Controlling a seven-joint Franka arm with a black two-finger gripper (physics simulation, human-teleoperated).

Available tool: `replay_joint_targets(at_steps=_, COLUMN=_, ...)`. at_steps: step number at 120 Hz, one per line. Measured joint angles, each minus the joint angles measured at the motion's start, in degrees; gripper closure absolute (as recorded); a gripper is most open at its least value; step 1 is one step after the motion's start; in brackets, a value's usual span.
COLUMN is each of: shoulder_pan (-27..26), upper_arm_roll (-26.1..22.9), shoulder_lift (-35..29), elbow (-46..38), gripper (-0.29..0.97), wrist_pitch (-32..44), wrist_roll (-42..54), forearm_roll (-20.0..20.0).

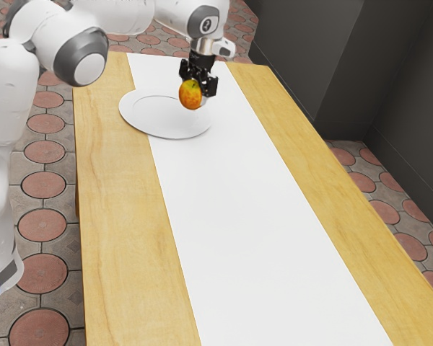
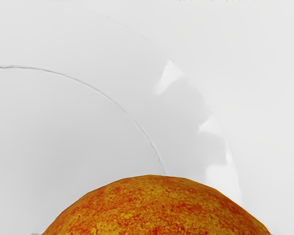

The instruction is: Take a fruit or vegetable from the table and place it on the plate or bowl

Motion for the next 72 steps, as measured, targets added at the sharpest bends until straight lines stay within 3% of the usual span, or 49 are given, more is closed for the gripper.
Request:
replay_joint_targets(at_steps=35, shoulder_pan=4.5, upper_arm_roll=0.0, shoulder_lift=2.4, elbow=1.6, gripper=0.21, wrist_pitch=0.0, wrist_roll=4.5, forearm_roll=-4.2)
replay_joint_targets(at_steps=47, shoulder_pan=4.6, upper_arm_roll=-0.1, shoulder_lift=2.5, elbow=1.5, gripper=0.10, wrist_pitch=0.0, wrist_roll=5.8, forearm_roll=-4.9)
replay_joint_targets(at_steps=72, shoulder_pan=4.6, upper_arm_roll=-0.1, shoulder_lift=2.8, elbow=1.5, gripper=0.03, wrist_pitch=0.0, wrist_roll=8.4, forearm_roll=-5.6)
